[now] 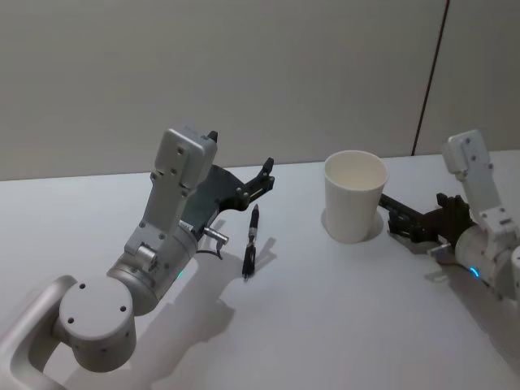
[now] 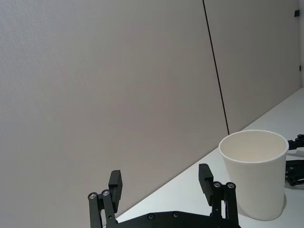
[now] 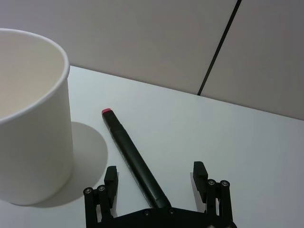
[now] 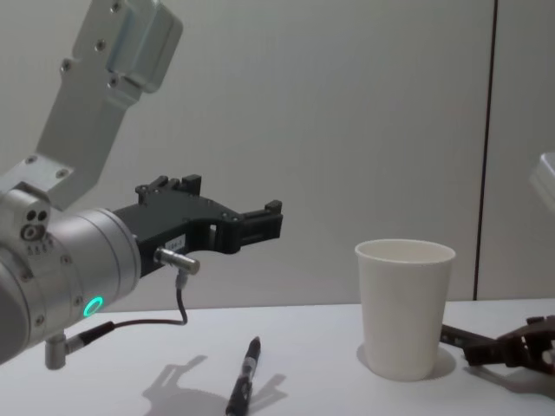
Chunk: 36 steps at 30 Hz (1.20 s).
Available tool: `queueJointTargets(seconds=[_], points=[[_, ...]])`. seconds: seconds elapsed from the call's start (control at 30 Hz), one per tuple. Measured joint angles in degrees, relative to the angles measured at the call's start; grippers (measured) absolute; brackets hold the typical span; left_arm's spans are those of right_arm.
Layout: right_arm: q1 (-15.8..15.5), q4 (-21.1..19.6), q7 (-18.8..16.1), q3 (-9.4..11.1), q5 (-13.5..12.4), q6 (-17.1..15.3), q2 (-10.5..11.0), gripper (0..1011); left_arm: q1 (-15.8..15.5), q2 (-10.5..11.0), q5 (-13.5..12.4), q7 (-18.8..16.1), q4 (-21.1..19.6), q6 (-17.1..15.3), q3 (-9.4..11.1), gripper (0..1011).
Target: Place the pen into the pen holder.
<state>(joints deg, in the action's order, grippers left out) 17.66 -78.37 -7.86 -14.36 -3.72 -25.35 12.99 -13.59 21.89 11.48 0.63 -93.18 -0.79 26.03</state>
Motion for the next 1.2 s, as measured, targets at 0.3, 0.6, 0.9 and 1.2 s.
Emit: queueJointTargets(seconds=[0.3,0.6,0.9,1.2], points=[[0.26,1.07,0.41,-0.04,-0.76,0.51,-0.48,1001,0.0,0.0,0.0,0.0,0.0,0.0,0.0,1001],[0.33,1.52,0.57,-0.07,-1.12,0.63,-0.72,956,0.0,0.0,0.0,0.0,0.0,0.0,0.0,1001],[0.37,1.83,0.6,-0.13,-1.28,0.66,-0.83,797,0.0,0.0,0.0,0.0,0.0,0.0,0.0,1001],[0.38,1.98,0.65,-0.11,-1.35,0.68,-0.88,733,0.0,0.0,0.0,0.0,0.0,0.0,0.0,1001]])
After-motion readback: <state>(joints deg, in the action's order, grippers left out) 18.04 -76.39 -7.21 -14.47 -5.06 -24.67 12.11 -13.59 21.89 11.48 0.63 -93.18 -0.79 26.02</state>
